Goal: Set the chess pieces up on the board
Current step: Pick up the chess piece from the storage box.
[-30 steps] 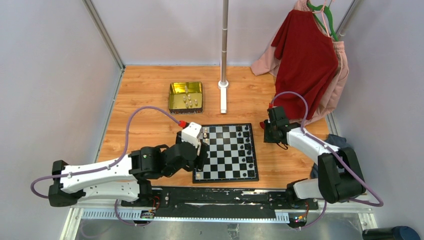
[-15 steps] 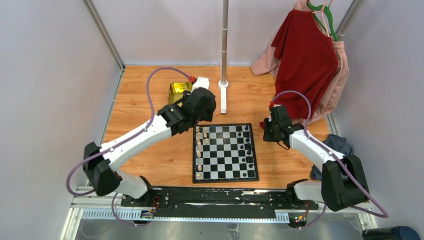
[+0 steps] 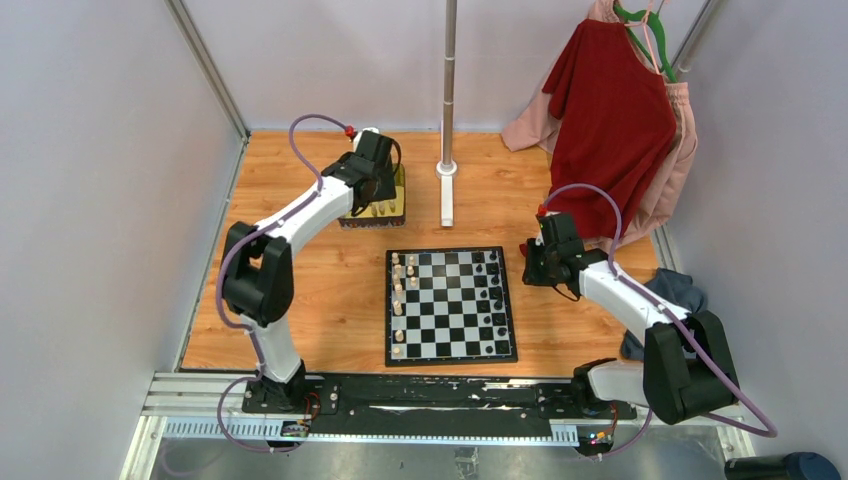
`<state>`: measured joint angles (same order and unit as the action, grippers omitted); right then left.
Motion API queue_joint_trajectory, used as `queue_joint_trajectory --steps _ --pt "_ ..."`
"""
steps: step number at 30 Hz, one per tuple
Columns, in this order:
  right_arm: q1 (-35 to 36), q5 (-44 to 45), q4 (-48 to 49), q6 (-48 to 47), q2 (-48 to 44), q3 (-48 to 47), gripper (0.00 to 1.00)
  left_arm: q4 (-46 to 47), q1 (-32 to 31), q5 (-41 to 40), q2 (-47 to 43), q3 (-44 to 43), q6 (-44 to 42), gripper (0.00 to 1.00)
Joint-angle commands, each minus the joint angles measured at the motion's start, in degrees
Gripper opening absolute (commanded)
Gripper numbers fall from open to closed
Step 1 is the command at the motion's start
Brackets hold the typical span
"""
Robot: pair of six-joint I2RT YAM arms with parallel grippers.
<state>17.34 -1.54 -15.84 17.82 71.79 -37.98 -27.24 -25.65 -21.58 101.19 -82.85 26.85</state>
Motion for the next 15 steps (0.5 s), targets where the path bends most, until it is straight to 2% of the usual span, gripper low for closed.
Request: queue_joint_trajectory --steps 1,8,15 --pt "0.6 -1.5 0.0 0.7 0.1 1.1 0.29 3.1 2.9 3.1 5.4 -2.4 2.2 0.59" --pt "0.9 -2.6 0.9 1.1 1.8 1.2 0.29 7.1 7.5 4.9 10.8 -3.8 5.1 0.51" --pt "0.9 -3.1 1.5 1.5 3.4 1.2 0.29 8.8 9.1 6.1 15.1 -7.0 4.7 0.47"
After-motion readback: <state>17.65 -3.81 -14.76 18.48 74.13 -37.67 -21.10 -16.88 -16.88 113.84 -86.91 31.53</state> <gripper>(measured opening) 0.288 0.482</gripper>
